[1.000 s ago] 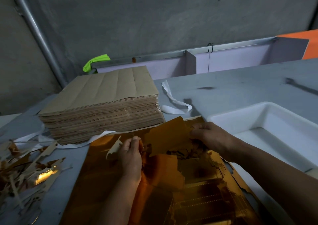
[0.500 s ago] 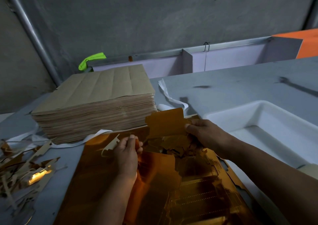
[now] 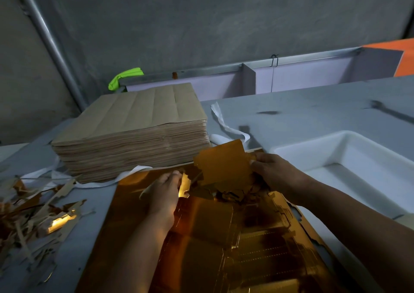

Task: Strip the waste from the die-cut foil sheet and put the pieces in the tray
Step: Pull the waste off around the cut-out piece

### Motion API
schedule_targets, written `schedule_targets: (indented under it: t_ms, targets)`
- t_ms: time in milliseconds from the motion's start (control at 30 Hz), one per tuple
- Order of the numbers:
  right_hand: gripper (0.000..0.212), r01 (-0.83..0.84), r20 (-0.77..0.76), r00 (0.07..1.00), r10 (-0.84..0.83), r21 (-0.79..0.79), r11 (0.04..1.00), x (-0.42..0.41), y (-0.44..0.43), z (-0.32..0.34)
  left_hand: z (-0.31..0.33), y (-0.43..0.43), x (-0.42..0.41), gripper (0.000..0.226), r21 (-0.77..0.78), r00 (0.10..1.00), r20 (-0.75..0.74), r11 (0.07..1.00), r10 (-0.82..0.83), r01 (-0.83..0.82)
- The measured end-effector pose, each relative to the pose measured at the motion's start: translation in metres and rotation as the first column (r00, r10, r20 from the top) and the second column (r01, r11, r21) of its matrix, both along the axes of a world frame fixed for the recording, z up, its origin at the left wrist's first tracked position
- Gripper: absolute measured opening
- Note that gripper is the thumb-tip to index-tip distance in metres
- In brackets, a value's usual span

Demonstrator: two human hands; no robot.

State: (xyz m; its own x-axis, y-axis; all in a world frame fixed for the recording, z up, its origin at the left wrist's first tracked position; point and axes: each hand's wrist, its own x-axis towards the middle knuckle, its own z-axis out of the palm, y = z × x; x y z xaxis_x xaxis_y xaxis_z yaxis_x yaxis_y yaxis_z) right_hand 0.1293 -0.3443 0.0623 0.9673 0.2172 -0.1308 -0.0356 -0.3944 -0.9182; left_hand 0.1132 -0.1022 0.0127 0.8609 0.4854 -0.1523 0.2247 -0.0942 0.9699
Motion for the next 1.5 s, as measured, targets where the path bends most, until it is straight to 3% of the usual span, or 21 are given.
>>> schedule_targets:
  t_ms: [367,600,800,933,1067,1233,1367,1500]
  targets:
    - [0.014,0.009,-0.011,1.000,-0.008,0.031,0.999,0.002,-0.001,-0.001,0.028,0.015,-0.013,0.026,0.092,0.912,-0.328,0.952,-0.246,0.291]
    - [0.019,-0.032,-0.042,0.999,0.033,0.007,0.999,0.002,-0.001,0.001,0.036,0.022,-0.026,0.052,0.190,0.846,-0.437,0.888,-0.306,0.419]
    - [0.020,-0.124,-0.148,0.981,0.126,0.022,0.992,-0.003,0.000,0.001,0.034,0.025,-0.030,0.038,0.228,0.857,-0.406,0.872,-0.318,0.432]
    - [0.020,-0.150,-0.171,0.973,0.153,0.027,0.988,-0.002,0.000,0.000,0.040,0.027,-0.032,0.017,0.086,0.875,-0.316,0.907,-0.367,0.412]
    - [0.046,-0.184,-0.159,0.971,0.176,-0.036,0.982,-0.001,0.000,-0.003,0.048,0.027,-0.031,0.014,-0.060,0.900,-0.219,0.926,-0.377,0.373]
    - [0.016,-0.202,-0.037,0.979,0.200,-0.048,0.978,-0.002,-0.003,-0.003,0.057,0.025,-0.026,0.011,-0.194,0.919,-0.147,0.922,-0.365,0.336]
    - [0.053,-0.251,-0.046,0.968,0.248,-0.066,0.966,-0.005,-0.002,0.001,0.060,0.017,-0.025,0.007,-0.207,0.943,-0.102,0.934,-0.316,0.290]
    - [0.053,-0.367,-0.072,0.929,0.362,-0.079,0.927,-0.006,-0.003,0.001,0.059,0.007,-0.021,0.013,-0.204,0.963,-0.071,0.949,-0.259,0.240]
